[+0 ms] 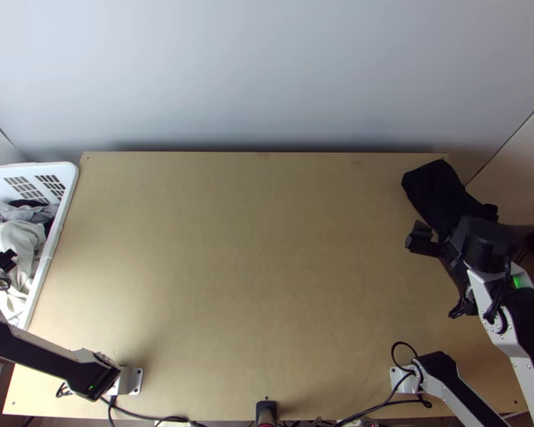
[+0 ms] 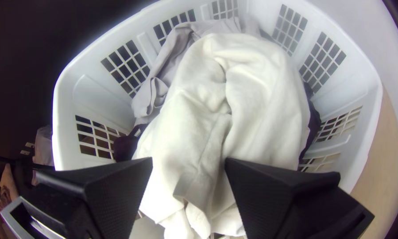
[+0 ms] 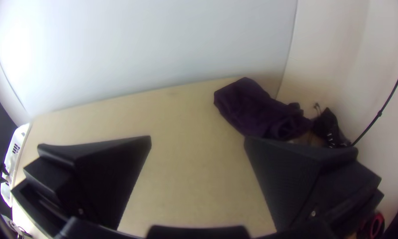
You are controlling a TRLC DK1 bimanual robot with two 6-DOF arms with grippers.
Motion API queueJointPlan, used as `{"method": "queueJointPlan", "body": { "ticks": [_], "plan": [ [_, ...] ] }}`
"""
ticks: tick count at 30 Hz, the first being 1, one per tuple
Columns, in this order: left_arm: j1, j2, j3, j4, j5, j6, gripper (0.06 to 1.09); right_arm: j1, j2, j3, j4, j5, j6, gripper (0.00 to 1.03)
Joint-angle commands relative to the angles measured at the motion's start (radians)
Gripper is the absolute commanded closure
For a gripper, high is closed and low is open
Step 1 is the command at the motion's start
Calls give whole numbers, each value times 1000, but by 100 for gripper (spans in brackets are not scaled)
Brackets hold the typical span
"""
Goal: Fold the t-shirt
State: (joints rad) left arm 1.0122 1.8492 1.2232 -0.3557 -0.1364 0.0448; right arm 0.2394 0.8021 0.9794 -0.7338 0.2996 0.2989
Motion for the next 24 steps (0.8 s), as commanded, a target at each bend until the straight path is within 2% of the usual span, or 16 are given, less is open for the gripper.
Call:
{"method": "queueJointPlan", "body": {
  "ticks": [1, 2, 3, 8, 11, 15, 24],
  "plan": [
    [8, 41, 6, 9, -3, -17, 53, 1, 42, 21, 16, 7, 2, 5],
    [6, 42, 6, 15, -3, -17, 61, 1, 45, 21, 17, 7, 2, 5],
    [6, 41, 7, 24, -3, -17, 75, 0, 52, 21, 19, 7, 2, 5],
    [2, 15, 13, 24, -6, -16, 105, 1, 63, 19, 30, 7, 2, 5],
    [-6, -53, 18, 17, -5, -16, 105, 11, 65, 25, 51, 6, -17, 5],
    [-18, -189, 38, 21, 0, -17, 105, 12, 55, 41, 51, -73, -142, 4],
    [-93, -387, 222, -69, 9, -72, 105, 55, 65, 35, 42, -85, -221, 5]
  ]
}}
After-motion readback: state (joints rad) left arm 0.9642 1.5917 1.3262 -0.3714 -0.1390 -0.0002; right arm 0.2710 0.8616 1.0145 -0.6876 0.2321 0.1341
